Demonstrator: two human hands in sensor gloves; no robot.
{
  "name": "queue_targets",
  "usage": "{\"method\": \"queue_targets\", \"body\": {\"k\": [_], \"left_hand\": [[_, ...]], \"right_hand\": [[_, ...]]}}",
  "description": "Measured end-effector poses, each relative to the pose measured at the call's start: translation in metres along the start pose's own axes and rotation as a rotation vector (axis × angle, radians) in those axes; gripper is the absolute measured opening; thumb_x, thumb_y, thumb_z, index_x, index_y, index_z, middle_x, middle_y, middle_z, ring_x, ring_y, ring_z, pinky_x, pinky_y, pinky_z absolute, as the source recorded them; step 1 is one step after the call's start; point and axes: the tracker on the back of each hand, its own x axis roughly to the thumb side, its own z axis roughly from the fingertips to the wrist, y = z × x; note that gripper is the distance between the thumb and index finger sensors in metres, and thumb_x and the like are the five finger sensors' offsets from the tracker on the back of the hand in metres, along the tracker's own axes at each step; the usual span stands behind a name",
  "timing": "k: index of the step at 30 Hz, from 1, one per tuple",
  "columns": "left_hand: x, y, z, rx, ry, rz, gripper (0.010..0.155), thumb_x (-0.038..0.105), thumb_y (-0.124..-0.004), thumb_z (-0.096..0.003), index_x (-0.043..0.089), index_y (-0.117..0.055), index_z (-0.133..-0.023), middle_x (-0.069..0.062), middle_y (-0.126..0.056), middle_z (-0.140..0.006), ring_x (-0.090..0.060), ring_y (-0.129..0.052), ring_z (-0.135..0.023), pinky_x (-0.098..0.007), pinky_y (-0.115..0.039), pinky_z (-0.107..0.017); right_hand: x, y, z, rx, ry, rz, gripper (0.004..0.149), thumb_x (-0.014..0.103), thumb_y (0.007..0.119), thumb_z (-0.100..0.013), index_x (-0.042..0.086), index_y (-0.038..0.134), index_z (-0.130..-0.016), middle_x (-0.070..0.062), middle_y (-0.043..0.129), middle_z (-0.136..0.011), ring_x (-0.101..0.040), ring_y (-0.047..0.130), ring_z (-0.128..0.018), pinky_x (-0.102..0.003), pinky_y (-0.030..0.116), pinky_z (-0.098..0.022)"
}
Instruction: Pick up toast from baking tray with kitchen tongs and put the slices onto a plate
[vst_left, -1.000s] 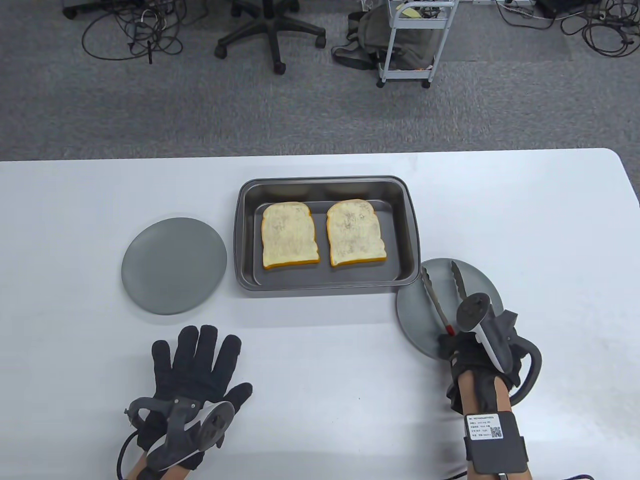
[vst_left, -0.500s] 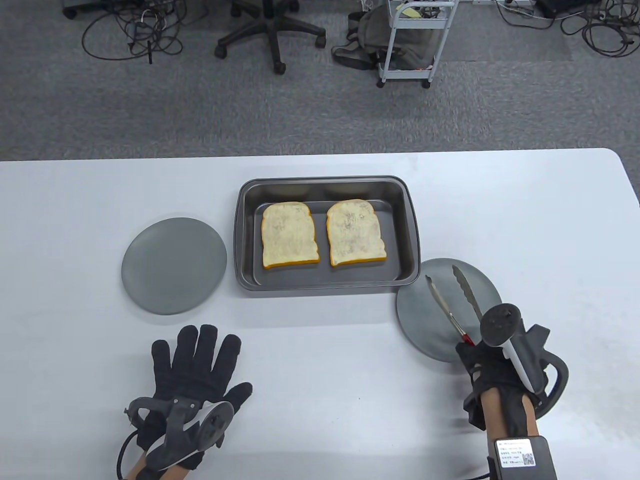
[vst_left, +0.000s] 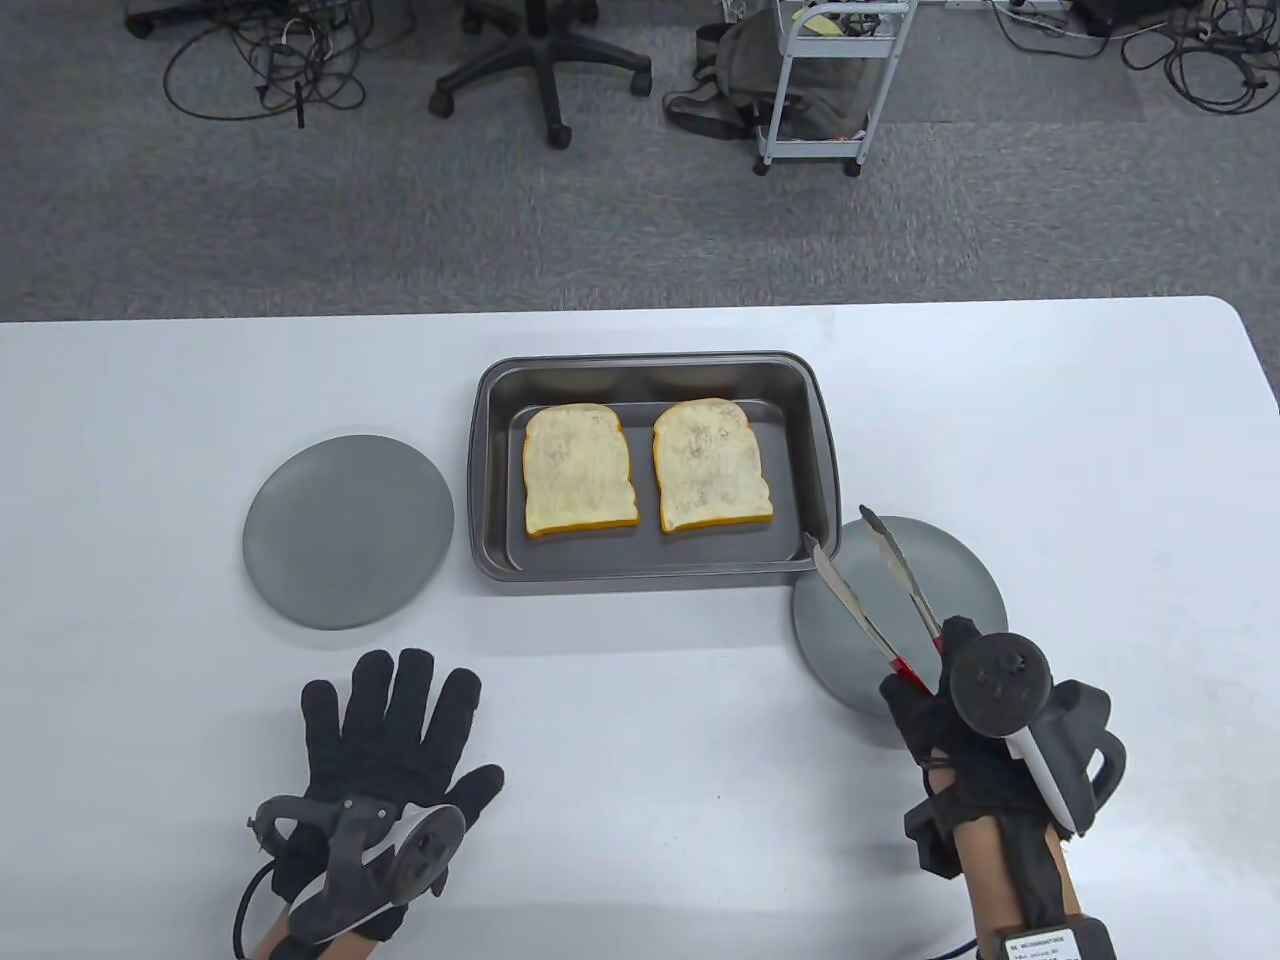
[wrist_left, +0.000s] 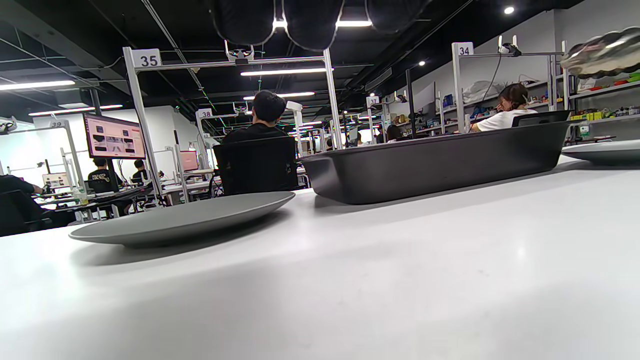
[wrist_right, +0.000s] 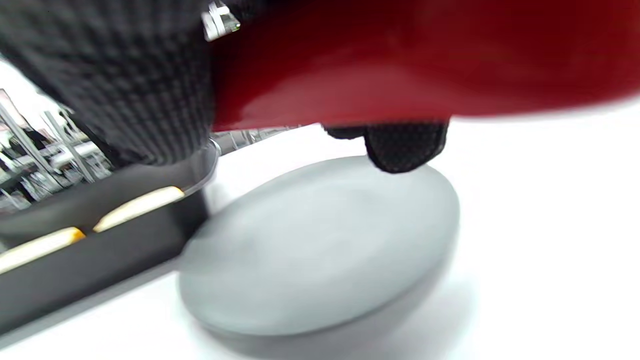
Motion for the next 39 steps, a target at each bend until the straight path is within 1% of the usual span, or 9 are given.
{"method": "queue_targets", "body": {"k": [2, 3, 7, 10, 13, 17, 22, 33, 39], "left_hand": [[0.0, 0.0, 0.0, -0.001, 0.0, 0.002, 0.082, 0.076, -0.051, -0.041, 0.038, -0.035, -0.112, -0.009, -0.041, -0.123, -0.049, -0.044, -0.113, -0.078, -0.035, -0.074], [0.0, 0.0, 0.0, 0.0, 0.001, 0.003, 0.082, 0.076, -0.051, -0.0409, 0.038, -0.035, -0.112, -0.008, -0.041, -0.123, -0.049, -0.044, -0.113, -0.078, -0.035, -0.074], [-0.001, 0.0, -0.001, -0.001, 0.006, 0.009, 0.082, 0.076, -0.051, -0.041, 0.038, -0.035, -0.112, -0.009, -0.041, -0.123, -0.049, -0.044, -0.113, -0.078, -0.035, -0.074], [-0.003, -0.001, -0.001, -0.006, 0.01, 0.012, 0.082, 0.076, -0.051, -0.0408, 0.038, -0.036, -0.112, -0.008, -0.041, -0.123, -0.049, -0.044, -0.113, -0.078, -0.035, -0.074], [-0.006, -0.001, -0.003, -0.01, 0.021, 0.026, 0.082, 0.076, -0.051, -0.041, 0.038, -0.035, -0.112, -0.008, -0.041, -0.123, -0.049, -0.044, -0.113, -0.078, -0.035, -0.074], [-0.01, -0.002, -0.004, -0.013, 0.033, 0.029, 0.082, 0.076, -0.051, -0.041, 0.038, -0.036, -0.112, -0.008, -0.041, -0.123, -0.049, -0.044, -0.113, -0.078, -0.035, -0.074], [-0.013, -0.003, -0.004, -0.019, 0.041, 0.025, 0.082, 0.076, -0.051, -0.0411, 0.038, -0.036, -0.112, -0.009, -0.042, -0.123, -0.049, -0.044, -0.113, -0.078, -0.035, -0.074], [-0.013, -0.003, -0.005, -0.025, 0.059, 0.014, 0.082, 0.076, -0.051, -0.0411, 0.038, -0.036, -0.112, -0.009, -0.042, -0.123, -0.049, -0.045, -0.113, -0.078, -0.036, -0.074], [-0.014, -0.003, -0.005, -0.032, 0.064, 0.006, 0.082, 0.076, -0.05, -0.0411, 0.038, -0.036, -0.112, -0.009, -0.042, -0.123, -0.049, -0.045, -0.113, -0.078, -0.036, -0.074]], "right_hand": [[0.006, 0.003, 0.001, -0.041, -0.028, -0.036, 0.084, 0.058, 0.09, -0.036, 0.015, 0.06, -0.102, -0.018, 0.081, -0.088, -0.032, 0.096, -0.059, -0.062, 0.076, -0.059], [0.009, 0.005, 0.002, -0.082, -0.05, -0.072, 0.083, 0.058, 0.09, -0.036, 0.014, 0.061, -0.101, -0.018, 0.081, -0.087, -0.032, 0.096, -0.057, -0.061, 0.078, -0.056], [0.021, 0.015, 0.007, -0.173, -0.107, -0.16, 0.084, 0.058, 0.091, -0.035, 0.013, 0.063, -0.1, -0.019, 0.083, -0.085, -0.033, 0.097, -0.054, -0.059, 0.081, -0.052], [0.028, 0.023, 0.013, -0.244, -0.147, -0.178, 0.084, 0.058, 0.092, -0.035, 0.012, 0.066, -0.099, -0.02, 0.086, -0.082, -0.033, 0.099, -0.051, -0.058, 0.083, -0.049], [0.032, 0.034, 0.018, -0.287, -0.163, -0.175, 0.084, 0.059, 0.092, -0.034, 0.011, 0.067, -0.098, -0.02, 0.088, -0.081, -0.032, 0.1, -0.049, -0.057, 0.084, -0.047], [0.036, 0.045, 0.024, -0.292, -0.162, -0.109, 0.085, 0.059, 0.093, -0.033, 0.011, 0.067, -0.098, -0.021, 0.088, -0.081, -0.033, 0.1, -0.049, -0.057, 0.084, -0.047], [0.039, 0.051, 0.027, -0.284, -0.17, -0.071, 0.085, 0.059, 0.093, -0.033, 0.01, 0.068, -0.098, -0.021, 0.088, -0.081, -0.033, 0.101, -0.049, -0.057, 0.084, -0.047], [0.04, 0.05, 0.027, -0.262, -0.173, -0.06, 0.087, 0.06, 0.093, -0.033, 0.011, 0.067, -0.098, -0.021, 0.087, -0.082, -0.032, 0.1, -0.05, -0.057, 0.084, -0.047], [0.039, 0.049, 0.028, -0.28, -0.177, -0.08, 0.09, 0.062, 0.095, -0.03, 0.011, 0.066, -0.099, -0.02, 0.087, -0.083, -0.032, 0.1, -0.051, -0.057, 0.084, -0.048]]}}
